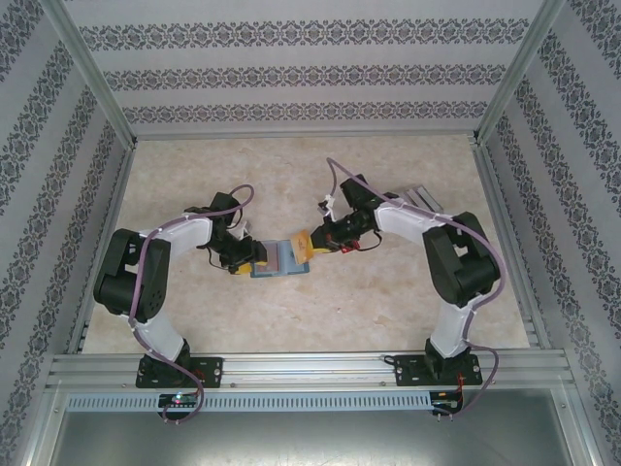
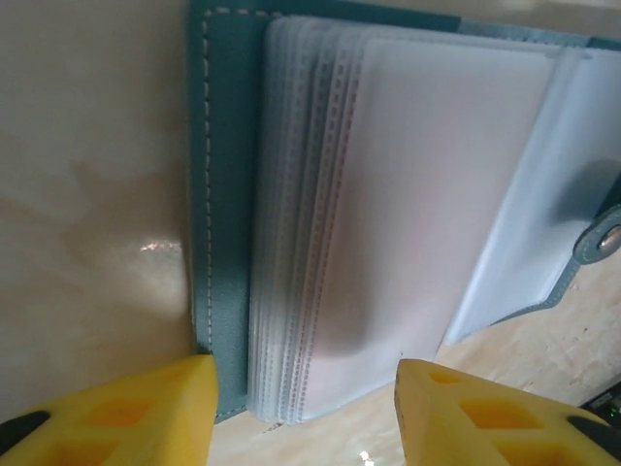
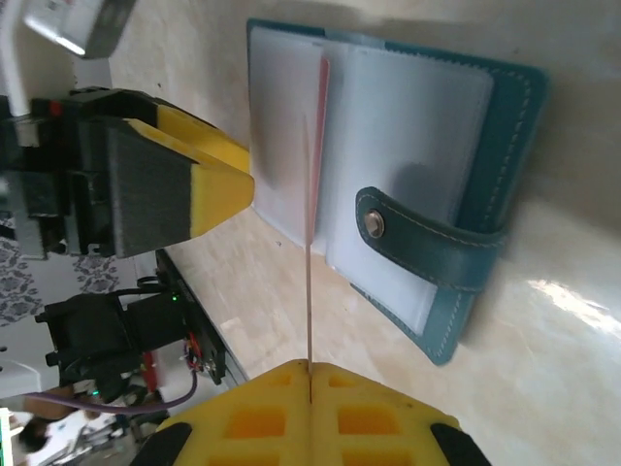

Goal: Put the credit cards into the card holder

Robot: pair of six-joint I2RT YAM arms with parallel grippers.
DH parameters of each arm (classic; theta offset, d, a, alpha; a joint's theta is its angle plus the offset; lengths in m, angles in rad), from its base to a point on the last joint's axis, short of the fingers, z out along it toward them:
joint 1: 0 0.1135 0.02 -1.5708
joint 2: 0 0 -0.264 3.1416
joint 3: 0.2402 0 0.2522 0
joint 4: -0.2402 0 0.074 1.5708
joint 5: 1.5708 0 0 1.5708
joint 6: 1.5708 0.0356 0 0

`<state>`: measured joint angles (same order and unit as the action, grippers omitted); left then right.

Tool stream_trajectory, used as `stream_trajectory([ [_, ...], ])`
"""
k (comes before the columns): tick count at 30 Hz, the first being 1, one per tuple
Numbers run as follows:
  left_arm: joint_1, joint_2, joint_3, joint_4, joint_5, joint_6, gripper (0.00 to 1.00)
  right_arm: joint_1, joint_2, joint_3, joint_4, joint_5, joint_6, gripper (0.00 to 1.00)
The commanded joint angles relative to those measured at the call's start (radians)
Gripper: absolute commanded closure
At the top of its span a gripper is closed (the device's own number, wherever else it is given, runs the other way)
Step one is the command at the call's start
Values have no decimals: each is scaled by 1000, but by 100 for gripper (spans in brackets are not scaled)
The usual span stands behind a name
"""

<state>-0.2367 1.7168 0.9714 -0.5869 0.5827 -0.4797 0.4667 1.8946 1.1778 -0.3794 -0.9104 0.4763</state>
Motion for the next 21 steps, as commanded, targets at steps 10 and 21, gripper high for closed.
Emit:
stream_trajectory([
  [10,-12,46,12,14,-63,-2,66,30,132,-17,236,-103,150,100],
  [21,-13,56,10,12,-113,-11,74,30,180,-27,287,-125,155,100],
])
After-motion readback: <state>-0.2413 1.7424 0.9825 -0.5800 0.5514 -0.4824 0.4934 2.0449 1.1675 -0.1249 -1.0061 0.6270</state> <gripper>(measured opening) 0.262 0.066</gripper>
